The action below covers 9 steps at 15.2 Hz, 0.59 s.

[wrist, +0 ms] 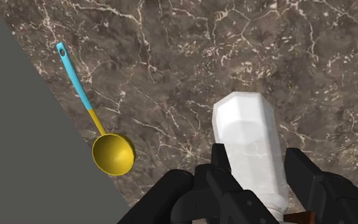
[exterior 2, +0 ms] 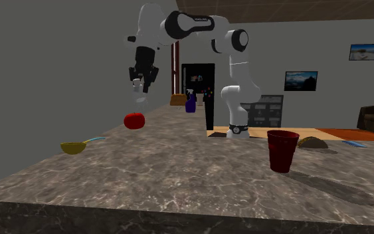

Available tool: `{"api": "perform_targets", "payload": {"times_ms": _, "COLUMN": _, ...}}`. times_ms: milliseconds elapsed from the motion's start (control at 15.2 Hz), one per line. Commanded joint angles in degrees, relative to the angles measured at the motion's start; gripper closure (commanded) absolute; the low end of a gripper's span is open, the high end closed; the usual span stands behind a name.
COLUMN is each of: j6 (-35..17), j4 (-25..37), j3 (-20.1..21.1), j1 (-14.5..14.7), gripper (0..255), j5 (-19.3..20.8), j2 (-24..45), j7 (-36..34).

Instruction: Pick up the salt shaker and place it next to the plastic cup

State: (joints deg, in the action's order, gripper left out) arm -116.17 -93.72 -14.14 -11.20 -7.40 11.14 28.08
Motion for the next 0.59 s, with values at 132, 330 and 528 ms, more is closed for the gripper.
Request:
{"api": "perform_targets", "payload": {"times_ms": 132, "j6": -1.15, "j4": -3.71, "j3": 1.77, "j1": 3.48, "gripper": 255, "j5": 2.20, "j2": -3.07, "j7": -5.73}}
{"api": "perform_targets", "payload": {"times_ms": 330, "j6": -1.90, "j4": -5.87, "j3": 3.26, "j1": 5.90, "gripper": 255, "j5": 3.66, "j2": -4.74, "j7": -10.03}}
{"api": "perform_targets", "payload": {"times_ms": 528, "j6": -2.40, "j4": -7.36, "j3": 4.89, "j1": 8.19, "gripper": 255, "j5": 4.99, "j2": -5.92, "j7": -14.35}}
